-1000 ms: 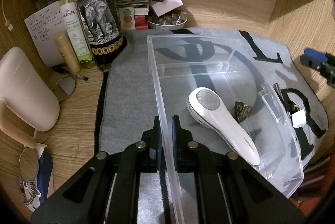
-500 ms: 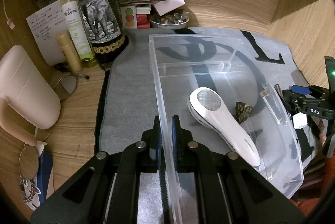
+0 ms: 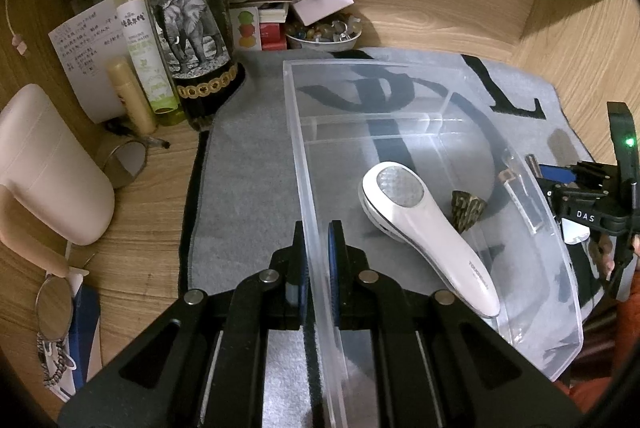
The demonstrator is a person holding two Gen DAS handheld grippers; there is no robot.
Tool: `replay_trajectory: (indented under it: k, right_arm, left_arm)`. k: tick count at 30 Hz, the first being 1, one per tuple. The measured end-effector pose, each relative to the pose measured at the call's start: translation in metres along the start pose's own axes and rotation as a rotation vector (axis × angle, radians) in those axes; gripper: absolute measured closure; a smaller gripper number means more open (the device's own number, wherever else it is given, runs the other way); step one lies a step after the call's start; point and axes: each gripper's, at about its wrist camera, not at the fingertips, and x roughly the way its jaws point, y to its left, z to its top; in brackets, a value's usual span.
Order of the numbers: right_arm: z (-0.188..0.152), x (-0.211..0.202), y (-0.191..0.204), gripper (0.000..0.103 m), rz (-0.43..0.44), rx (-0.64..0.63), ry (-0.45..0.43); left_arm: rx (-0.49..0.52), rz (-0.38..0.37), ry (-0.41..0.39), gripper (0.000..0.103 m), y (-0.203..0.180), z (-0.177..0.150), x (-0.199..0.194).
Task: Organize rigid objects
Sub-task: 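Reach the right gripper to the metal cylinder and grasp it, then carry the metal cylinder into the clear box and open the right gripper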
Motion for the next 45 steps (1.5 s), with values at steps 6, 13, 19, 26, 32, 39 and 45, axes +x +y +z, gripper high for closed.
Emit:
replay_trajectory:
  k: [6, 13, 19, 26, 32, 39, 45]
  right_arm:
    - [0.003, -0.004, 0.002, 0.088, 0.003, -0.005, -0.029]
    - [0.013, -0.033, -0.005, 0.088, -0.012, 0.026, -0.125]
    - [0.026, -0.067, -0.002, 0.089, -0.021, 0.024, -0.229]
    - [0.034, -0.095, 0.019, 0.089, -0.007, -0.015, -0.313]
    - [0.043, -0.114, 0.043, 0.089, 0.043, -0.064, -0.375]
    - [0.052, -0.122, 0.079, 0.089, 0.126, -0.141, -0.404]
    - [0.055, -0.113, 0.109, 0.089, 0.187, -0.2, -0.381]
  left_arm:
    - [0.002, 0.001, 0.0, 0.095, 0.0, 0.0, 0.0]
    - [-0.001, 0.001, 0.0, 0.095, 0.0, 0.0, 0.0]
    - [0.002, 0.0, -0.002, 0.095, -0.001, -0.001, 0.0]
    - [0.004, -0.002, -0.003, 0.095, -0.003, 0.0, 0.0]
    - [0.007, 0.0, -0.004, 0.095, -0.004, 0.0, 0.0]
    - [0.006, -0.001, -0.004, 0.095, -0.005, 0.0, 0.0]
    - [0.007, -0.001, -0.005, 0.095, -0.005, 0.001, 0.0]
